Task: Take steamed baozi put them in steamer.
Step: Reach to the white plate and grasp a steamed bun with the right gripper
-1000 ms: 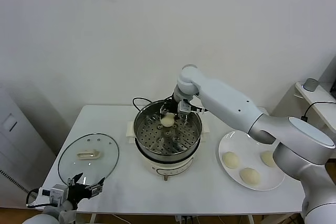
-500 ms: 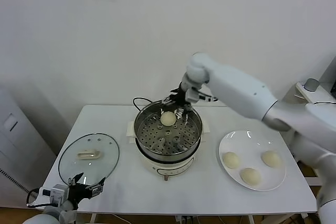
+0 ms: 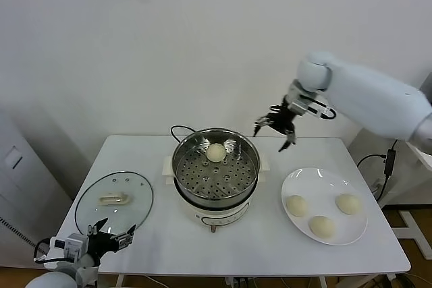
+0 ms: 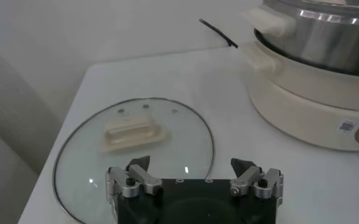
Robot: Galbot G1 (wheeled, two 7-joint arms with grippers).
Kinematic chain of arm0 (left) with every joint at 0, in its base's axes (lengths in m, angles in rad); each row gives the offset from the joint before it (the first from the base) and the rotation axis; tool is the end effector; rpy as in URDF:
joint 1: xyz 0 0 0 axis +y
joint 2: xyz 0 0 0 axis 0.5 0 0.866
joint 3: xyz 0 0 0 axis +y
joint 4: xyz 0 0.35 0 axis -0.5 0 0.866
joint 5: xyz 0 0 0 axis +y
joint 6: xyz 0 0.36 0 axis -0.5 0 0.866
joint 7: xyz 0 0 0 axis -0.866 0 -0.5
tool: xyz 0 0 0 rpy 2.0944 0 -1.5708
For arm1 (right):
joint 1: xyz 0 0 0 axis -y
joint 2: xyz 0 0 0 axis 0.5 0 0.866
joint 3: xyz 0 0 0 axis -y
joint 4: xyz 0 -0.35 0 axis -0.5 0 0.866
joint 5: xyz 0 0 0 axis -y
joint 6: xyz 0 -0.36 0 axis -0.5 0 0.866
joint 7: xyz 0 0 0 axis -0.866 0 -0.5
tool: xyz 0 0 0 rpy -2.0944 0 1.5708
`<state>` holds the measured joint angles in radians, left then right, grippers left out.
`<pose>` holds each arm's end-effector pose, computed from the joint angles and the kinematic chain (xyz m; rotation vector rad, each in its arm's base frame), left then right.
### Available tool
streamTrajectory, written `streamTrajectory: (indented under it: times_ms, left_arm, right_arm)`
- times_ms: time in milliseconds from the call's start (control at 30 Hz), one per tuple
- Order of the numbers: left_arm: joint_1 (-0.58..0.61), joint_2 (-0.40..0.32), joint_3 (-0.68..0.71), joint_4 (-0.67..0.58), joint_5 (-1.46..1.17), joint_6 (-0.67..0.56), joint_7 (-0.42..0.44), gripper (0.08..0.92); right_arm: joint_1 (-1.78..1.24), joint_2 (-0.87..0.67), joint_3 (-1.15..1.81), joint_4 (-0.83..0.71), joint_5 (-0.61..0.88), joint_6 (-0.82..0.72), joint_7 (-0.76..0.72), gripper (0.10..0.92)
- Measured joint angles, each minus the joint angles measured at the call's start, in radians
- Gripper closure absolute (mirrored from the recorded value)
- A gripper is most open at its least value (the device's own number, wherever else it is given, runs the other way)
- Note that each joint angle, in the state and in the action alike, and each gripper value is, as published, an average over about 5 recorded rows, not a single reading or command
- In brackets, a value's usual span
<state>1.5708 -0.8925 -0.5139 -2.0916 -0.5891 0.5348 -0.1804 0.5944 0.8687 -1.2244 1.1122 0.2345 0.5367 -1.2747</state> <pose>0.2029 0.1049 -0.2730 -0.1879 -2.5066 -0.1867 0.5966 -0.0864 -0.0147 1.9945 -0.9898 1.8706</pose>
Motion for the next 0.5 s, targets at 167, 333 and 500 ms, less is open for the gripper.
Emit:
streamTrajectory:
  times_ms: [167,333,500]
  left_arm:
    - [-0.004,0.0,0.0,-0.001,-0.001,0.002,-0.001,0.177]
    - [-0.006,0.0,0.001,-0.004,-0.004,0.003,-0.001,0.177]
    - [-0.01,-0.006,0.005,-0.009,-0.007,0.005,-0.001,0.177]
  right_arm:
    - [0.006,-0.099,-0.071,0.046,0.084,-0.203,0.003,0.203]
    - [-0.004,-0.167,-0.118,0.084,0.133,-0.345,0.021,0.203]
    - [-0.03,-0.197,-0.137,0.098,0.158,-0.422,0.044,0.203]
